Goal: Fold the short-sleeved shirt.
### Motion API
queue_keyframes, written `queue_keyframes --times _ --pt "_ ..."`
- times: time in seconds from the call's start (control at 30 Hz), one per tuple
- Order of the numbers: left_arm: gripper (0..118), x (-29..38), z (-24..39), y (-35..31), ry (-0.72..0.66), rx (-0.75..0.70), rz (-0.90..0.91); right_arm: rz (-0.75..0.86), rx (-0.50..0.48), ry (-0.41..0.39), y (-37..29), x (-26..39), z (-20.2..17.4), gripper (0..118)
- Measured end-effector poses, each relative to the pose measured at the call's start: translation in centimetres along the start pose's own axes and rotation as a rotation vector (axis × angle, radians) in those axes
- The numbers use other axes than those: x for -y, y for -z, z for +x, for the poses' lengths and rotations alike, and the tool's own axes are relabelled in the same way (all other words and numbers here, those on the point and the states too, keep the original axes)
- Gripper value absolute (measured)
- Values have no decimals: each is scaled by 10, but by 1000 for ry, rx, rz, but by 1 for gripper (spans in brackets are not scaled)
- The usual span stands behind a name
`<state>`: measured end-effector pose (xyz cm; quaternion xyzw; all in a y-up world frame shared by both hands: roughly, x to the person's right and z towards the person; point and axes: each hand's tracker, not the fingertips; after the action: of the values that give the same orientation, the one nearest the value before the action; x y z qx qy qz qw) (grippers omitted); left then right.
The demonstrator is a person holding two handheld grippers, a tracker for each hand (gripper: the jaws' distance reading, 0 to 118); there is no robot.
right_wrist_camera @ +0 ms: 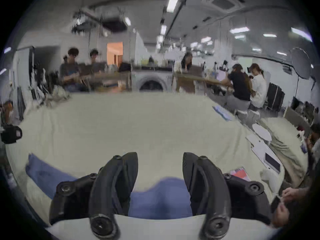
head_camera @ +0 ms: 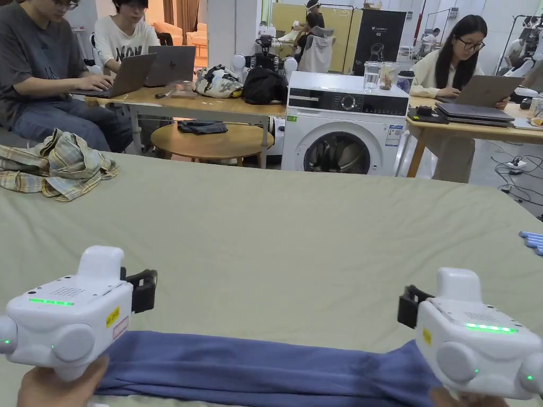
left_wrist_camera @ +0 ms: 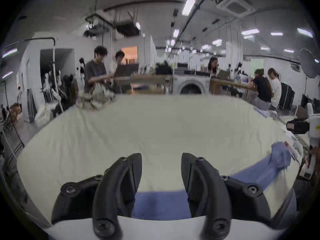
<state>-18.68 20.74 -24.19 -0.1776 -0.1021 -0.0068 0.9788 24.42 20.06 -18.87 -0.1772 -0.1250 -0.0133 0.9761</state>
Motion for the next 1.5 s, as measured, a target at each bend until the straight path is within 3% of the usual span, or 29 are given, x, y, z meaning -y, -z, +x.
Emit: queue_keyframes --times 0.03,0.1,0.17,0.2,0.23,0.27,0.33,0.5,0.7,0.83,0.9,0.93,0.97,1.03,1.23,1.33,1.5 --pt "40 -1 6 -2 8 -11 35 44 -9 7 -3 1 -11 55" --pt "20 -2 16 -5 7 -43 91 115 -31 21 -6 2 -28 48" --pt "17 -2 22 -7 4 -61 127 177 -41 14 -9 4 -42 40" --pt "13 -2 26 -8 3 -67 132 179 -26 2 -9 4 -49 28" --pt "5 -1 27 -9 0 -70 141 204 -27 13 -11 5 -53 3" --pt "0 -1 27 -11 -1 -71 149 222 -24 27 -14 5 -56 0" --pt "0 -1 27 -18 0 -67 173 238 -49 49 -17 4 -59 0" --pt "0 -5 9 -24 18 -63 104 247 -46 -7 -16 -2 -73 0" --pt "0 1 -61 -12 -55 45 -206 204 -90 -19 -5 0 -88 0" --pt "0 13 -126 7 -247 204 -417 170 -117 -42 2 5 -101 0" --pt "18 18 -148 16 -327 262 -519 155 -125 -55 5 7 -108 0" --pt "39 23 -160 23 -366 298 -558 150 -134 -58 7 9 -111 0" --pt "53 28 -170 30 -396 322 -589 143 -144 -59 9 10 -114 0" --pt "66 38 -182 41 -490 363 -638 128 -152 -67 12 13 -120 0" --pt "66 82 -201 74 -695 540 -781 99 -166 -89 17 21 -127 0" --pt "66 94 -198 75 -842 633 -658 95 -162 -86 18 24 -125 0" --pt "64 110 -182 89 -932 731 -651 85 -151 -58 21 27 -120 0"
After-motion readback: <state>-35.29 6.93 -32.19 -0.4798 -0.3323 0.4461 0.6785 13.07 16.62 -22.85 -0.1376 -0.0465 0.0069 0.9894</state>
